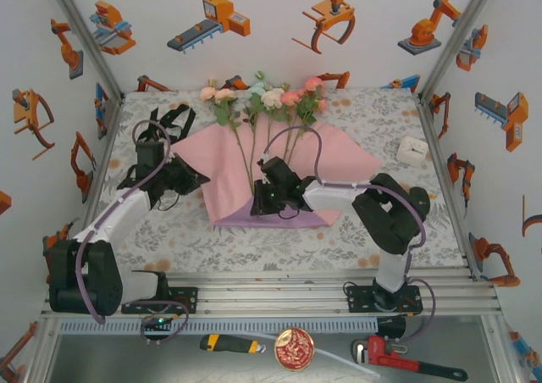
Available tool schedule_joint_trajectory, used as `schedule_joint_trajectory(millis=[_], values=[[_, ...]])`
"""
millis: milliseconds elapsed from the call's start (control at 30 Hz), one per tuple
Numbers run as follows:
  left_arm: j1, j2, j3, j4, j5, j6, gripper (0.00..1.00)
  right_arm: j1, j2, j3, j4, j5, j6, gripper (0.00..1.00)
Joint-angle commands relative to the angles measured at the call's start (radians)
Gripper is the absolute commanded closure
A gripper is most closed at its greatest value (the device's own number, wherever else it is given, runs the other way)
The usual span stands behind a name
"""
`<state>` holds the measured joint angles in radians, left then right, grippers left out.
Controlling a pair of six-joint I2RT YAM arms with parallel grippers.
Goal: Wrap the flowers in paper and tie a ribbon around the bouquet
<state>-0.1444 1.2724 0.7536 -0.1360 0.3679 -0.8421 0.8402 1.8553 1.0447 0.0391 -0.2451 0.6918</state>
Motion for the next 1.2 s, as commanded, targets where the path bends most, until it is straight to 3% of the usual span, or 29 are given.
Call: schedule_joint_trajectory(millis=[0, 233, 333, 700, 967, 1167], values=[[-0.008, -0.016, 0.055, -0.034, 0.02, -0.017, 0.92, 0.006, 0.006, 0.022, 0.014, -0.043, -0.005, 0.68], [-0.008, 0.012, 0.107, -0.065, -0.004, 0.016, 0.93, 0.035, -0.056, 0.044, -0.076, -0.019, -0.073, 0.67], [-0.011, 0.022, 0.125, -0.063, 0.011, 0.015, 0.93, 0.058, -0.075, 0.032, -0.078, -0.023, -0.074, 0.72], [-0.073, 0.028, 0.182, -0.025, 0.045, -0.021, 0.93, 0.074, 0.02, 0.054, -0.105, -0.009, -0.125, 0.78], [-0.099, 0.061, 0.213, -0.032, 0.025, -0.017, 0.93, 0.066, -0.137, -0.01, -0.11, 0.017, -0.158, 0.78], [-0.127, 0.072, 0.229, -0.014, 0.02, -0.028, 0.93, 0.067, -0.045, -0.005, -0.047, -0.015, -0.128, 0.8]])
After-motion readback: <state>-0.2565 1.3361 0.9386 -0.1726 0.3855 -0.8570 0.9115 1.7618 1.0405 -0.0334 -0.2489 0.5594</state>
